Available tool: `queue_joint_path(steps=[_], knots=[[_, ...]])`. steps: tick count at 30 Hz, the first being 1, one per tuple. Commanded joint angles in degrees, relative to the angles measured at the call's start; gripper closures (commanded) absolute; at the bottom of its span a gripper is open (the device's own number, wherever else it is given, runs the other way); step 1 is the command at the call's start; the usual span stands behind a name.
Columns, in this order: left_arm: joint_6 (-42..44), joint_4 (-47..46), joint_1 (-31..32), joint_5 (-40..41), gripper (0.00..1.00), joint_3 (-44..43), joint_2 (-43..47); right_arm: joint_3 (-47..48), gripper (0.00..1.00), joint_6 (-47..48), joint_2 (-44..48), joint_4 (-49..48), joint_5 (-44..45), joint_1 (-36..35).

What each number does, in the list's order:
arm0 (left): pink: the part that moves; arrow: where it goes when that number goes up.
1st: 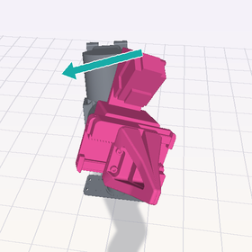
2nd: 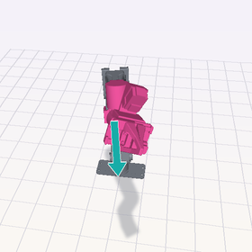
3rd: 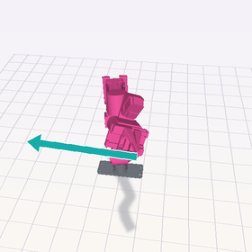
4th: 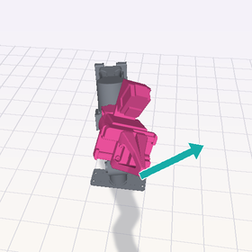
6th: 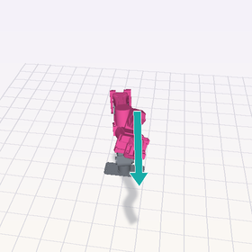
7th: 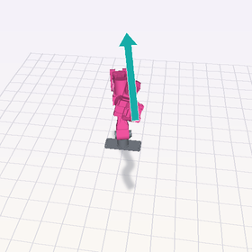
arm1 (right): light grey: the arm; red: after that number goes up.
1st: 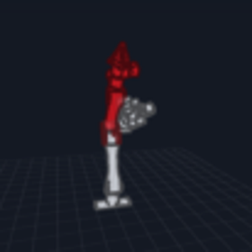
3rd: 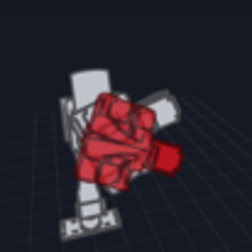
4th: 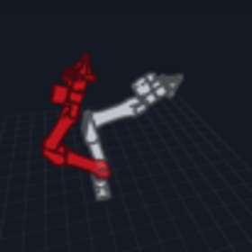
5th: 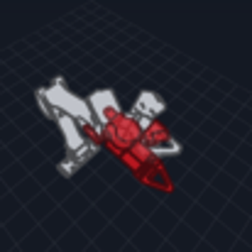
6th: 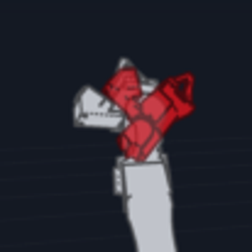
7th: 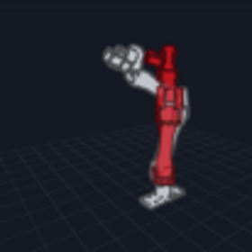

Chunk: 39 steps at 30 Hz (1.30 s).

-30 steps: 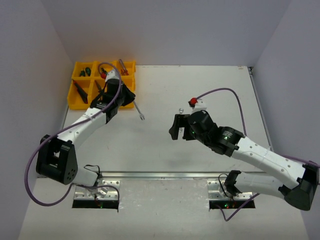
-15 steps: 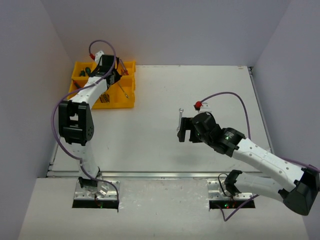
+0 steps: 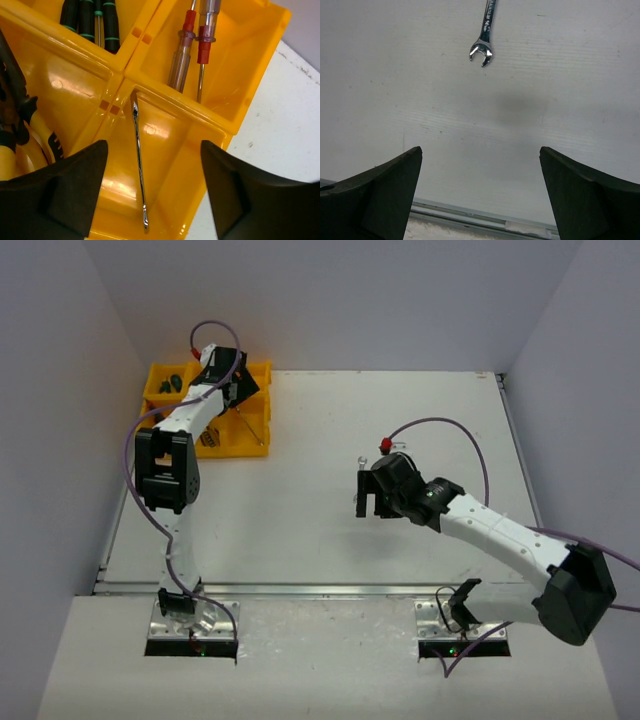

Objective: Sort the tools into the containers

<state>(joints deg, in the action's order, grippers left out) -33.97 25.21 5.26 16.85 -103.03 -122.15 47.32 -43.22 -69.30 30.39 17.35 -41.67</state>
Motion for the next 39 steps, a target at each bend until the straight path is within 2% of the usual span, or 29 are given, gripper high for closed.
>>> queue_joint_path(steps=[1,4,7,8,9,12,17,19,24,27,28,30,39], knots=[[0.49,0.66,1.28,-0.69,0.13,-4.16,6.49,6.75,0.01,1.75,-8.57,-1.57,-2.6,2.94],[0.81,1.1,3.23,-0.49,0.08,-1.43,16.4,11.52,0.06,2.26,-16.37,-1.65,-3.32,4.45],[0.92,-1.29,7.11,0.64,0.0,8.32,30.3,17.08,0.14,1.74,-24.69,-1.48,-2.5,6.01],[0.92,-1.46,7.25,0.6,0.0,8.8,34.32,17.27,0.15,1.73,-24.99,-1.45,-2.52,6.56],[0.83,-3.88,9.03,-0.05,0.0,15.26,41.13,19.77,0.21,1.65,-28.62,-1.05,-2.93,7.29],[-0.54,-6.52,11.56,-2.3,0.0,28.23,53.94,25.77,0.38,1.39,-36.02,1.72,-1.47,8.25],[-1.28,-6.12,12.56,-8.57,0.0,45.79,70.29,31.05,0.4,0.53,-43.31,4.06,0.79,9.16],[-1.05,-4.85,12.58,-10.32,0.0,48.98,74.9,33.33,0.43,1.4,-46.79,3.98,0.38,9.76],[1.87,0.06,12.58,-12.3,0.0,51.27,79.67,36.99,0.52,1.26,-51.09,4.03,-2.14,12.32],[2.75,1.7,12.58,-11.48,0.0,52.69,80.92,37.28,0.61,0.95,-52.27,3.54,-4.53,13.61],[2.94,1.94,12.58,-11.22,0.0,53.64,81.37,37.41,0.66,1.2,-53.22,3.1,-5.47,13.55],[3.09,1.84,12.58,-10.89,0.0,54.23,81.57,37.37,0.7,0.99,-54.11,3.12,-5.55,13.55],[3.46,0.88,12.58,-11.59,0.0,54.88,80.84,33.57,0.7,1.93,-54.45,0.87,-7.62,13.63]])
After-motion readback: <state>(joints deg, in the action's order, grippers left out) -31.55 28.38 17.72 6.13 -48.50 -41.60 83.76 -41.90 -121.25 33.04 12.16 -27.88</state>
